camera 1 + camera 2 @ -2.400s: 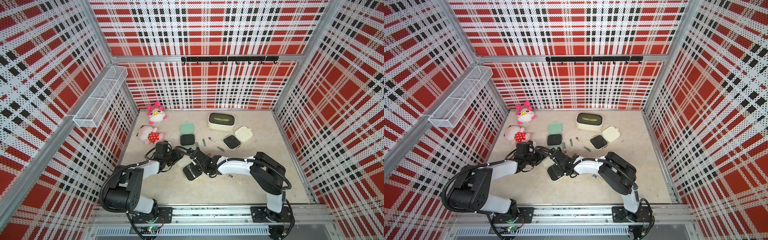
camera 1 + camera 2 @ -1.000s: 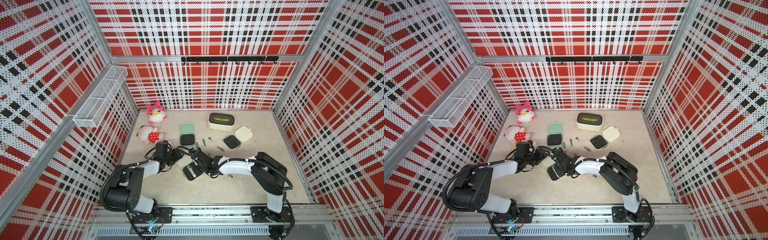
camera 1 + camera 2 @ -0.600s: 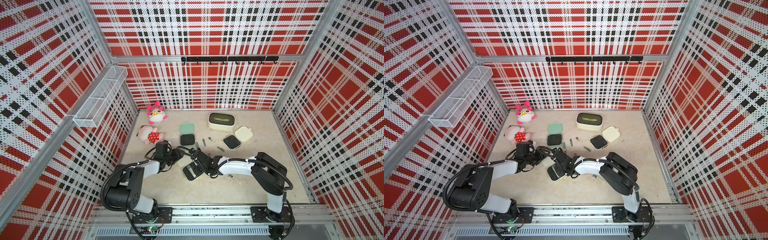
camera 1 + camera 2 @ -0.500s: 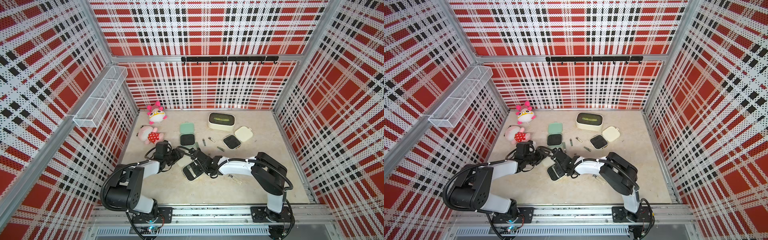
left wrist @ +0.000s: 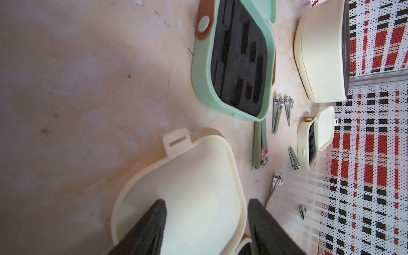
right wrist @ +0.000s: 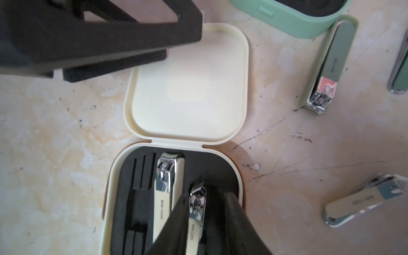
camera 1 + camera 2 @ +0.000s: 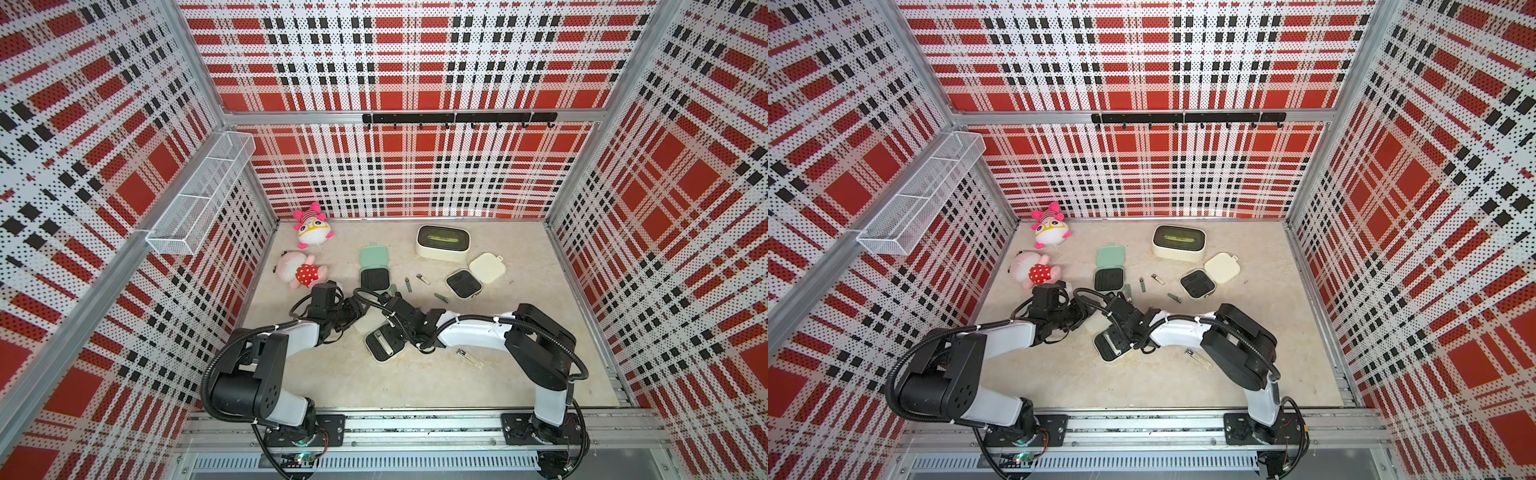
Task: Organize nail clipper sets
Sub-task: Adjust the nail clipper in the storage box.
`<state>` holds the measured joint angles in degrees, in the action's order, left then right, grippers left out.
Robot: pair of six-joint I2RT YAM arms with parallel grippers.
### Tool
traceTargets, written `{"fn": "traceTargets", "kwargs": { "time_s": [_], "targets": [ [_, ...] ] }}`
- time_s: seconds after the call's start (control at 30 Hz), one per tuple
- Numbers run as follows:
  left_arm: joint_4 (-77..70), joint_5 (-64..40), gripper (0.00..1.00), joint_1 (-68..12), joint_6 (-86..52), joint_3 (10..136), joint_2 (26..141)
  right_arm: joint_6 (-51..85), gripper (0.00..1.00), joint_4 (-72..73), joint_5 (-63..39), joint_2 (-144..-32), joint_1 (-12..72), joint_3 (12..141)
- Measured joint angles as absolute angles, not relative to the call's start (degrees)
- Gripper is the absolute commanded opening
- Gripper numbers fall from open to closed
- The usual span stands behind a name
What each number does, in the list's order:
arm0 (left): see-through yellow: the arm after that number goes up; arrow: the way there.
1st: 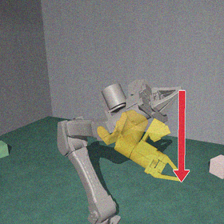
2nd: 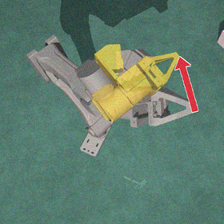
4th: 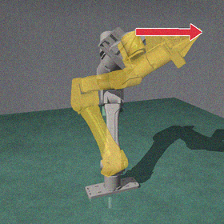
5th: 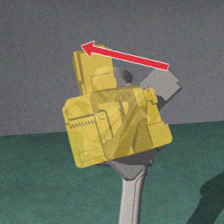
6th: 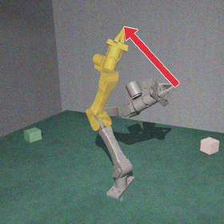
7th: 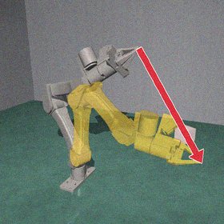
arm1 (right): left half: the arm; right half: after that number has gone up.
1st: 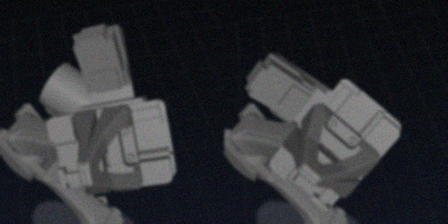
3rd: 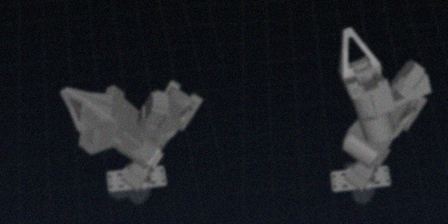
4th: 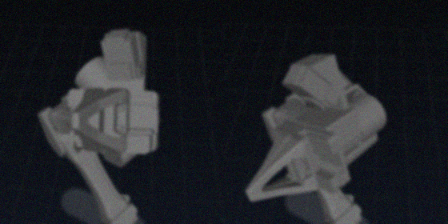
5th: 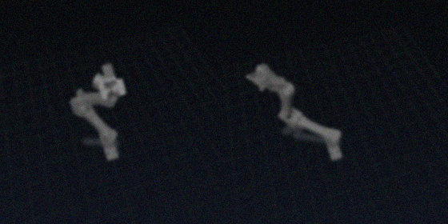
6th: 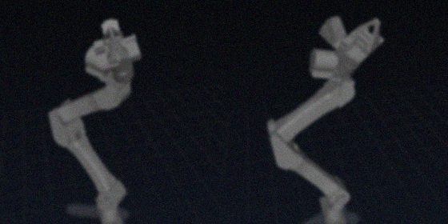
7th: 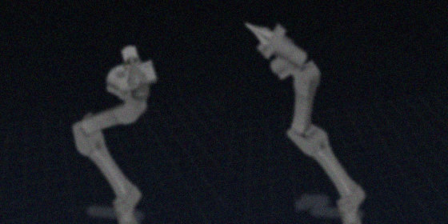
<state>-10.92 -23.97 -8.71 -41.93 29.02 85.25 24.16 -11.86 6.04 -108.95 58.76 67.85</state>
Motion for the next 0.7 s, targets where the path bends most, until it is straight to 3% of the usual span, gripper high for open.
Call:
{"fn": "traceTargets", "kwargs": {
  "time_s": [0.3, 0.7],
  "targets": [
    [-11.1, -24.0, 0.64, -8.8, -41.9, 29.0, 85.4, 25.1, 0.22, -11.1, 3.2, -108.3, 57.3, 67.9],
    [-11.4, -24.1, 0.64, -8.9, -41.9, 29.0, 85.6, 25.7, 0.27, -10.3, 1.0, -108.3, 57.1, 66.5]
  ]
}}
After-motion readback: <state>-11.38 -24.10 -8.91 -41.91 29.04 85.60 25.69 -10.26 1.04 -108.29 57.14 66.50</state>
